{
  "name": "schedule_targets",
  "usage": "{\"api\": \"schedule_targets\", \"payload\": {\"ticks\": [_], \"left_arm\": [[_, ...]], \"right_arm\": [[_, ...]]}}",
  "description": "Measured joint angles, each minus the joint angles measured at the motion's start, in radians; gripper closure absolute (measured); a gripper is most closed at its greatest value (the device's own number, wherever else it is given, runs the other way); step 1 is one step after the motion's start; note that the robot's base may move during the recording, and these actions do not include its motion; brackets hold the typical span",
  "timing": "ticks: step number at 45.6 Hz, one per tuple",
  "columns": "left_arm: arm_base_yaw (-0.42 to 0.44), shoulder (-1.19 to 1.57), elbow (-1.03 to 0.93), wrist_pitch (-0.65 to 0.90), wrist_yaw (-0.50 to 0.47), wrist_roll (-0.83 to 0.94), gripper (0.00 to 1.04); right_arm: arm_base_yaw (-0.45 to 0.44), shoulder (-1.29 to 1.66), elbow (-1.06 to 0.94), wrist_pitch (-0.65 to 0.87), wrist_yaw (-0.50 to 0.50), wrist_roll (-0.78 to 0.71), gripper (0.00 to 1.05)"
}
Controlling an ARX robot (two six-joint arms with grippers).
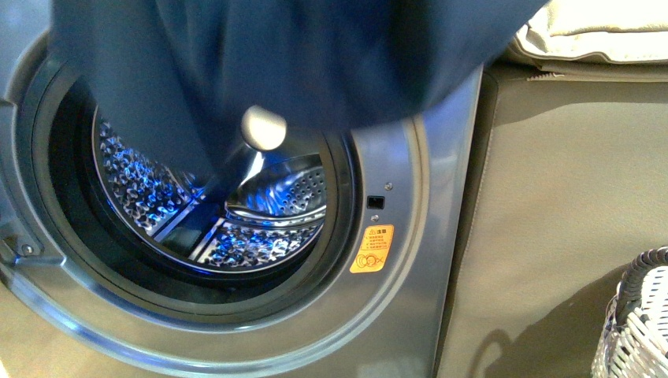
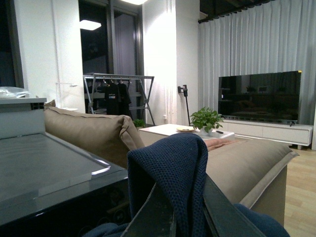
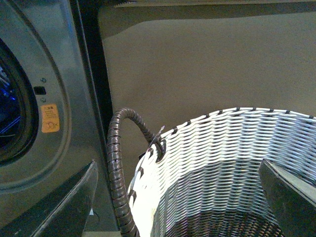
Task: Collect clothes from washing machine
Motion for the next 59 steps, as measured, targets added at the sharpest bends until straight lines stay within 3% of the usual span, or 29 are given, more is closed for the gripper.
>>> {"api": "schedule_targets", "payload": {"ticks": [14,28,53,55,57,59], "left_arm": [[-0.064,0.195,0.349,-0.295,-0.014,0.072,0.99],[-0.030,0.439,0.785,-0.537,-0.066,0.087,0.99],[-0.013,0.390,0.730,-0.498,-0.064,0.047,0.99],[-0.013,0.389,0.730,-0.498,-0.064,0.047,0.99],[-0.013,0.389,0.730,-0.497,-0.064,0.047,0.99],[-0.013,0.389,0.730,-0.497,-0.061,0.047,0.99]], "right_arm": [[0.000,0.000,0.000,0.000,0.000,0.000,0.07],[0.000,0.000,0.000,0.000,0.000,0.000,0.07],[0.000,0.000,0.000,0.000,-0.002,0.000,0.07],[-0.041,0.028,-0.003,0.072,-0.144,0.048,0.07],[-0.149,0.105,-0.002,0.282,-0.446,0.158,0.07],[-0.202,0.145,0.000,0.387,-0.585,0.223,0.07]]}}
